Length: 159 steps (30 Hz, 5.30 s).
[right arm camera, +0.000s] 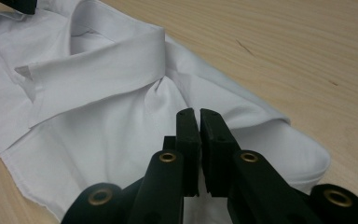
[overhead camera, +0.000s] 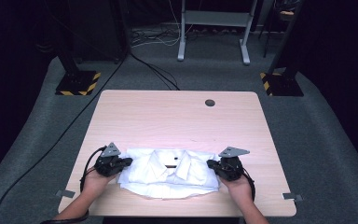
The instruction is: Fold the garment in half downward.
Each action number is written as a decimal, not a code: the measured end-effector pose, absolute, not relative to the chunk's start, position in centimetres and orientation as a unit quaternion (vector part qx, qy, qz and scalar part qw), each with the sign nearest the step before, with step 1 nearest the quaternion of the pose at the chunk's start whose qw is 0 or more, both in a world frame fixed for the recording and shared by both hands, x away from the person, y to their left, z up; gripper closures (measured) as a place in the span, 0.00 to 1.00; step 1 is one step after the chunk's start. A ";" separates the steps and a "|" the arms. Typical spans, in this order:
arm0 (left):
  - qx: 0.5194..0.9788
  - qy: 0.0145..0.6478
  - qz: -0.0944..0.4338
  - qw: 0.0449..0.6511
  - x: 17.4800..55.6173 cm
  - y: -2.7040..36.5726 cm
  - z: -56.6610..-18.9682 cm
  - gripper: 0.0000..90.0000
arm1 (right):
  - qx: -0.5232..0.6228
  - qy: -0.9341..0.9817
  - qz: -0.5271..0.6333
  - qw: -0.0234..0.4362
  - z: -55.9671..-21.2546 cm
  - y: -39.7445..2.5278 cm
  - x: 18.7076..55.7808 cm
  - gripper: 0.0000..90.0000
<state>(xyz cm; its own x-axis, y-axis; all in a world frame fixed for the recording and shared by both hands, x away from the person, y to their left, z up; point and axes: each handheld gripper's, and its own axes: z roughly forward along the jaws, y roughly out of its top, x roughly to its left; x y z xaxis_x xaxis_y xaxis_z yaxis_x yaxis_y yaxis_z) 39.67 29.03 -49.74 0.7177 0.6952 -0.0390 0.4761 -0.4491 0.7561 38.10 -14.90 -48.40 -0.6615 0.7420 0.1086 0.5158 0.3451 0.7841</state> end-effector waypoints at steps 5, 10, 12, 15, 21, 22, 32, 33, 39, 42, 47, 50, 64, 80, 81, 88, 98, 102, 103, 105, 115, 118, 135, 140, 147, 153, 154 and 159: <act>0.837 0.347 0.142 0.400 39.2 29.3 -49.0 0.96 | 0.383 0.809 0.424 0.138 -48.0 -14.8 37.7 0.96; 0.835 0.337 0.143 0.412 37.8 29.7 -48.3 0.96 | 0.379 0.807 0.431 0.141 -47.5 -15.2 36.9 0.96; 0.832 0.336 0.142 0.419 37.4 29.9 -48.0 0.96 | 0.378 0.805 0.435 0.143 -47.2 -15.4 36.4 0.96; 0.829 0.331 0.144 0.426 36.7 30.1 -47.6 0.96 | 0.374 0.801 0.443 0.149 -46.8 -15.5 35.8 0.97; 0.831 0.318 0.150 0.430 36.0 29.9 -46.7 0.97 | 0.361 0.800 0.453 0.155 -46.1 -15.4 34.6 0.97; 0.832 0.316 0.150 0.431 35.9 29.9 -46.5 0.97 | 0.359 0.801 0.453 0.157 -46.0 -15.4 34.4 0.97; 0.846 0.318 0.133 0.407 35.5 30.1 -48.2 0.97 | 0.362 0.814 0.438 0.123 -46.9 -15.8 32.2 0.97; 0.847 0.319 0.132 0.404 35.5 30.1 -48.4 0.96 | 0.364 0.814 0.435 0.122 -47.1 -15.8 32.2 0.97; 0.850 0.322 0.132 0.395 36.0 29.7 -49.2 0.96 | 0.371 0.819 0.421 0.115 -48.1 -15.6 32.6 0.97; 0.853 0.322 0.135 0.389 36.4 29.5 -49.5 0.96 | 0.376 0.823 0.412 0.110 -48.6 -15.6 32.9 0.97; 0.855 0.329 0.130 0.379 37.0 29.4 -50.3 0.96 | 0.381 0.829 0.397 0.103 -49.6 -15.5 33.4 0.97; 0.855 0.334 0.126 0.375 37.2 29.4 -50.8 0.96 | 0.382 0.835 0.384 0.101 -50.1 -15.3 33.7 0.97; 0.855 0.346 0.117 0.369 37.5 29.5 -51.9 0.92 | 0.386 0.842 0.361 0.104 -51.4 -15.0 34.3 0.96; 0.846 0.361 0.127 0.371 38.8 28.6 -52.1 0.91 | 0.382 0.843 0.358 0.121 -51.6 -15.7 36.6 0.94; 0.845 0.363 0.129 0.370 38.9 28.5 -52.1 0.91 | 0.380 0.844 0.356 0.125 -51.6 -15.7 36.8 0.94; 0.841 0.372 0.132 0.370 39.3 28.0 -52.1 0.90 | 0.377 0.847 0.345 0.147 -51.5 -15.9 38.3 0.92; 0.840 0.385 0.128 0.361 39.5 27.4 -51.8 0.83 | 0.389 0.840 0.342 0.159 -51.5 -16.2 38.9 0.84; 0.840 0.379 0.129 0.367 39.5 27.3 -51.0 0.69 | 0.383 0.841 0.345 0.165 -50.7 -15.9 38.5 0.73; 0.840 0.377 0.133 0.367 39.6 27.2 -50.8 0.66 | 0.381 0.839 0.351 0.167 -50.4 -15.8 38.4 0.70; 0.837 0.376 0.137 0.373 39.9 27.0 -50.4 0.60 | 0.379 0.834 0.363 0.169 -49.8 -15.6 38.3 0.63; 0.842 0.363 0.154 0.368 41.4 26.1 -50.8 0.40 | 0.367 0.835 0.373 0.170 -49.8 -13.2 38.9 0.52; 0.845 0.357 0.154 0.368 41.5 26.2 -51.3 0.39 | 0.369 0.836 0.370 0.166 -50.5 -13.0 38.8 0.51; 0.852 0.347 0.137 0.367 40.4 25.6 -52.2 0.44 | 0.368 0.839 0.367 0.159 -52.4 -13.7 39.1 0.47; 0.851 0.348 0.134 0.369 40.0 25.4 -52.2 0.43 | 0.373 0.836 0.369 0.159 -52.4 -14.2 39.2 0.46; 0.851 0.345 0.122 0.377 40.1 25.5 -52.3 0.38 | 0.375 0.819 0.401 0.164 -50.7 -13.9 38.3 0.43; 0.852 0.342 0.121 0.377 40.1 25.6 -52.1 0.33 | 0.355 0.821 0.420 0.154 -50.2 -12.3 37.8 0.42; 0.851 0.343 0.124 0.378 40.1 25.7 -52.0 0.33 | 0.352 0.824 0.416 0.153 -50.4 -11.9 37.8 0.42; 0.841 0.355 0.134 0.385 40.2 26.4 -51.6 0.31 | 0.340 0.850 0.372 0.156 -51.8 -10.6 38.2 0.42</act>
